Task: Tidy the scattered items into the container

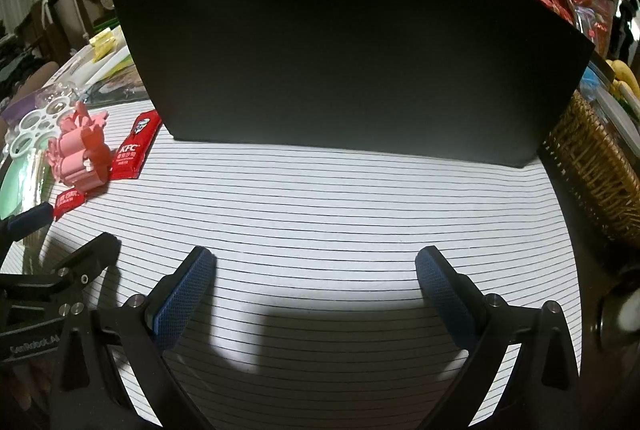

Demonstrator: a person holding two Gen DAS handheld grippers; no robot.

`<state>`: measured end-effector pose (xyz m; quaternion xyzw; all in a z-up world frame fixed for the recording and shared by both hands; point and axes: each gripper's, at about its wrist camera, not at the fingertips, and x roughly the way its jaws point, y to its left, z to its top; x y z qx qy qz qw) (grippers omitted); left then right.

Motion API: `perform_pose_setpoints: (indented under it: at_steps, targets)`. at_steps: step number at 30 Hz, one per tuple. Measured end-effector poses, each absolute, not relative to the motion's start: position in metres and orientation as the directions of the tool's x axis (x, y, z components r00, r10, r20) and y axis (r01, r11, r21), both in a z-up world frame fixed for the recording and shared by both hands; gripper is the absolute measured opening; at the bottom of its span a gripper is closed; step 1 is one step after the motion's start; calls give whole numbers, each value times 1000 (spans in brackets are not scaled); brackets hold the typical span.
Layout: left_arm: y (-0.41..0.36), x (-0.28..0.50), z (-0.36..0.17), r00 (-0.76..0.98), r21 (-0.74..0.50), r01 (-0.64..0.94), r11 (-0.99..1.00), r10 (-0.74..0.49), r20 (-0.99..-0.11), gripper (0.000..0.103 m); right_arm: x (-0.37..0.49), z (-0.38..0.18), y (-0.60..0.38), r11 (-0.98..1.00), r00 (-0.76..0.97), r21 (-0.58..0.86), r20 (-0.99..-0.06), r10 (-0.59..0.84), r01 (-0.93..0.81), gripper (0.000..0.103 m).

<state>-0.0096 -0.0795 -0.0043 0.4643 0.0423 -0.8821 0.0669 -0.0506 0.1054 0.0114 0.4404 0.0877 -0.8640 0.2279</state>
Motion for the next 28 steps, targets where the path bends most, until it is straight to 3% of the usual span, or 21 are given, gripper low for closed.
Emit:
perform_pose_setpoints:
  at_steps: [28]
  targets:
    - [-81, -10, -5, -559, -10, 168, -986, -87, -825, 103, -52, 12, 105, -880, -508, 49, -801, -317, 472, 103]
